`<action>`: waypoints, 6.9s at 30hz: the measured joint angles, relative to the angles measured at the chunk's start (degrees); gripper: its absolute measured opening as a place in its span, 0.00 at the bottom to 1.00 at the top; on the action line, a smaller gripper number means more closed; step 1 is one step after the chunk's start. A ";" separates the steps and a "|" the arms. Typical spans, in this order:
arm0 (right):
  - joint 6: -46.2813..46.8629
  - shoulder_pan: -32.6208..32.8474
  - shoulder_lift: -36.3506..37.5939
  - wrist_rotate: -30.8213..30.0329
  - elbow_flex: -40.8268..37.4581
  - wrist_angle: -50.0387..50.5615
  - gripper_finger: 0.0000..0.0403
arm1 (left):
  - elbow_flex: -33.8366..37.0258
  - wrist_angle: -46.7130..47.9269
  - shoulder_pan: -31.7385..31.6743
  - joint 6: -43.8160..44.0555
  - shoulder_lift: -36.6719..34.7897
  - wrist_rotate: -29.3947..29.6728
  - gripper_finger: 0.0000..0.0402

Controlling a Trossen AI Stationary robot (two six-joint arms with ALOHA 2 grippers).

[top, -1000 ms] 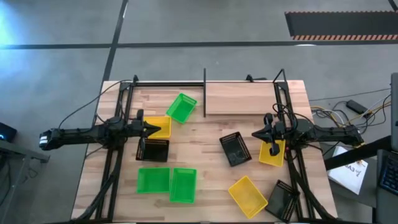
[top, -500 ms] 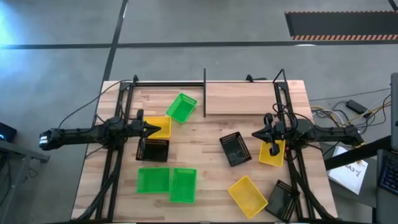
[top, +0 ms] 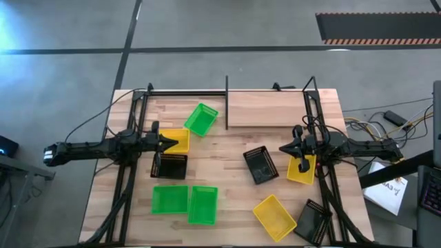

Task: Stack baskets on shelf by color
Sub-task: Put the top right black bin on the shelf, then put the bottom right yellow bin on the shelf

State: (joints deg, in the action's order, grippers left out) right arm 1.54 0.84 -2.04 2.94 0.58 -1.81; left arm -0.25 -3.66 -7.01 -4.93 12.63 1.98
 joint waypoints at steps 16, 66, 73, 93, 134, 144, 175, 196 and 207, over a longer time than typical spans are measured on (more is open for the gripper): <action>1.87 0.01 0.00 -0.04 0.00 -9.74 0.02 | -8.23 -20.68 -0.02 25.69 7.16 9.55 0.00; 11.16 0.22 -52.51 9.08 45.95 36.01 0.27 | -13.22 -21.87 -0.02 25.59 27.10 13.05 0.00; 0.59 6.40 -66.93 14.15 51.22 36.50 0.41 | -13.22 -22.00 -0.04 25.62 26.24 12.81 0.00; 5.12 15.17 -85.58 2.39 53.59 43.61 0.39 | -12.89 -21.85 -0.04 25.57 26.67 7.63 0.00; -29.24 -24.85 -101.98 -7.05 89.43 59.90 0.02 | -12.52 -22.11 -0.03 25.59 27.48 7.19 0.00; -28.25 -24.11 -104.26 -7.02 90.88 59.50 0.02 | -12.52 -21.97 -0.02 25.59 27.42 7.28 0.00; 3.59 -6.87 -83.54 -8.96 84.98 61.94 0.19 | -12.52 -21.92 -0.02 25.64 27.57 7.04 0.00; 23.91 32.98 -77.66 3.10 72.72 58.21 0.45 | -12.46 -21.82 -0.02 25.59 29.10 5.99 0.00; 25.88 48.55 -85.99 3.06 73.36 49.56 0.52 | -12.46 -22.01 -0.02 25.64 30.53 5.42 0.00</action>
State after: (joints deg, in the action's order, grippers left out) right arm 27.42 49.39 -88.04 6.00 73.94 47.75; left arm -12.71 -25.67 -7.03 20.71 43.17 7.40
